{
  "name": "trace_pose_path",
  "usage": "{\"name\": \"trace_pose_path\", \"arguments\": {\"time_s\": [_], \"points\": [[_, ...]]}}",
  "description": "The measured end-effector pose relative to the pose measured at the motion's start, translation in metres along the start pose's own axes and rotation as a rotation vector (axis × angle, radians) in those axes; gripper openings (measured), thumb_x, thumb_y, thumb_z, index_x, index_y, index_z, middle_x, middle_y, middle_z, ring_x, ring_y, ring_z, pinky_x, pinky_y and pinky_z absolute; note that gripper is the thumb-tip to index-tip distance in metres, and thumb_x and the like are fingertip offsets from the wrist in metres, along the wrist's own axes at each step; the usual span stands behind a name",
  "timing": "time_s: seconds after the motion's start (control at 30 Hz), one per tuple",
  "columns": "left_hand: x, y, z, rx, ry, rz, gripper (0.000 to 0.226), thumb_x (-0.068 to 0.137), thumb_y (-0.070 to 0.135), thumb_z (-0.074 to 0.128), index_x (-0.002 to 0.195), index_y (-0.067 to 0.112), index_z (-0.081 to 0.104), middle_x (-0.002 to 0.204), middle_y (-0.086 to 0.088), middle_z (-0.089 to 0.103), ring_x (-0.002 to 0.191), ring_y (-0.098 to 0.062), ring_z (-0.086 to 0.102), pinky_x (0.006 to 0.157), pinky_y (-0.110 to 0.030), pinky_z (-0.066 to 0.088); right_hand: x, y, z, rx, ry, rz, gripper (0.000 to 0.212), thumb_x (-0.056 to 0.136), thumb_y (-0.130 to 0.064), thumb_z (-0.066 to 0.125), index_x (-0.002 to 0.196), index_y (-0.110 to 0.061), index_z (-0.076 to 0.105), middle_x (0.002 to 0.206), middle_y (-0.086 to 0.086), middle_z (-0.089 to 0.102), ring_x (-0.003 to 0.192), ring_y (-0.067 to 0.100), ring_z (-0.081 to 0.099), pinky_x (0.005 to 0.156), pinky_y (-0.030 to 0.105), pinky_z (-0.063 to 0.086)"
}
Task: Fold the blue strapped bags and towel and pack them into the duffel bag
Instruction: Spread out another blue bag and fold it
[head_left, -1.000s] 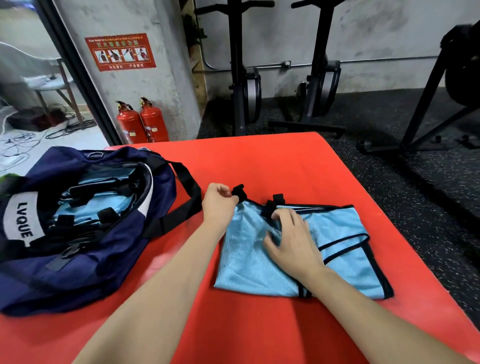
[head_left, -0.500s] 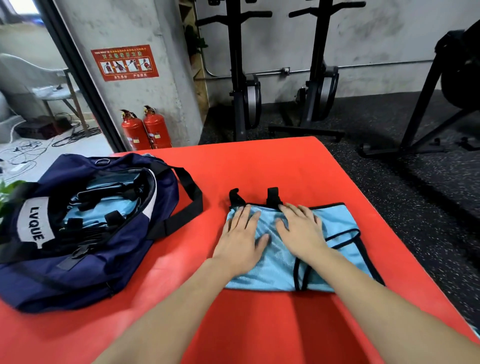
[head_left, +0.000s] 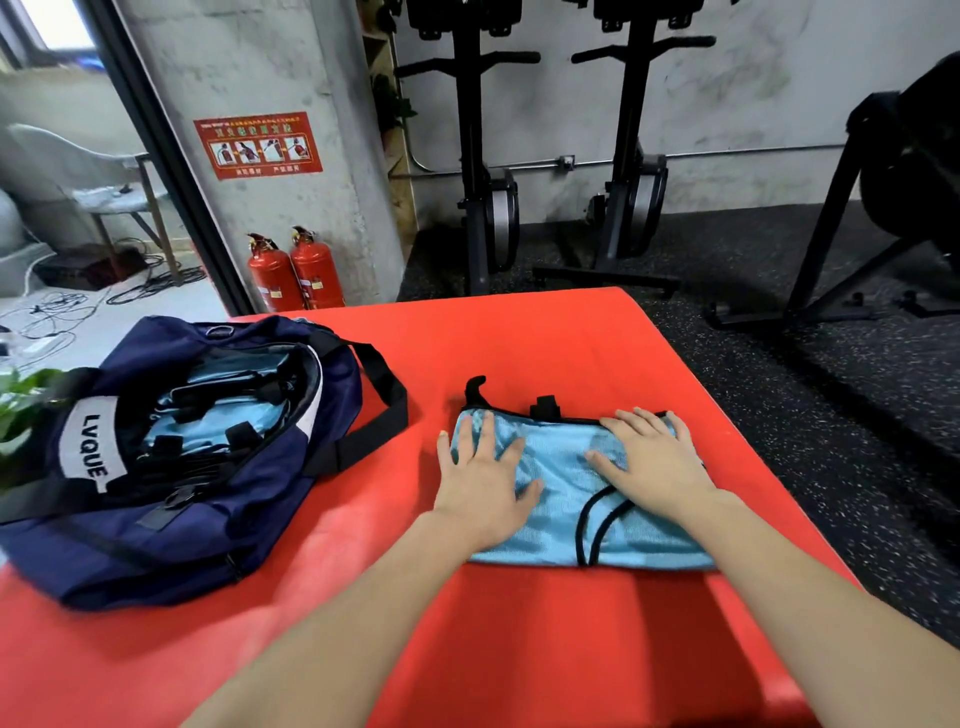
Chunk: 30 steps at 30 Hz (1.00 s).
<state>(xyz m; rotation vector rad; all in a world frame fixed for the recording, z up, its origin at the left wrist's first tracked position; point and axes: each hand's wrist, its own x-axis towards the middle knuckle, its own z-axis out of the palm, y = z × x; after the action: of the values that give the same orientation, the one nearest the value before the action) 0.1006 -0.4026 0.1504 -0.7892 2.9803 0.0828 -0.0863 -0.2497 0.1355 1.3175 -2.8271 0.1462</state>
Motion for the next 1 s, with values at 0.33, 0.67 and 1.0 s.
{"name": "trace_pose_path", "arguments": {"time_s": [0.33, 0.67, 1.0], "points": [[-0.056, 0.045, 0.021, -0.177, -0.132, -0.32, 0.08, 0.092, 0.079, 0.014, 0.158, 0.038, -0.005, 0.163, -0.023, -0.021, 0.146, -0.05, -0.022, 0.118, -0.06, -0.013, -0.029, 0.018, 0.001, 0.024, -0.066, 0.028, 0.084, 0.088, -0.079, 0.011, 0.159, -0.033, 0.017, 0.165, -0.006, 0.02, 0.152, 0.017, 0.014, 0.123, 0.051, 0.004], [0.015, -0.039, -0.006, 0.358, 0.056, 0.086, 0.082, 0.086, 0.077, -0.001, 0.158, 0.038, -0.002, 0.168, -0.013, -0.005, 0.152, -0.039, -0.015, 0.118, -0.063, -0.011, -0.106, 0.008, -0.007, -0.168, 0.114, 0.017, 0.083, 0.088, -0.078, 0.013, 0.13, -0.025, 0.062, 0.114, 0.0, 0.068, 0.104, 0.028, 0.061, 0.086, 0.044, 0.041], [-0.045, -0.004, -0.002, -0.048, 0.123, 0.041, 0.061, 0.105, 0.052, 0.025, 0.16, 0.027, 0.015, 0.167, -0.006, 0.011, 0.155, -0.027, 0.004, 0.123, -0.05, 0.008, -0.128, -0.049, -0.022, 0.014, 0.279, -0.145, 0.055, 0.093, -0.061, 0.036, 0.101, -0.02, 0.072, 0.098, -0.003, 0.068, 0.091, 0.025, 0.062, 0.08, 0.04, 0.049]]}}
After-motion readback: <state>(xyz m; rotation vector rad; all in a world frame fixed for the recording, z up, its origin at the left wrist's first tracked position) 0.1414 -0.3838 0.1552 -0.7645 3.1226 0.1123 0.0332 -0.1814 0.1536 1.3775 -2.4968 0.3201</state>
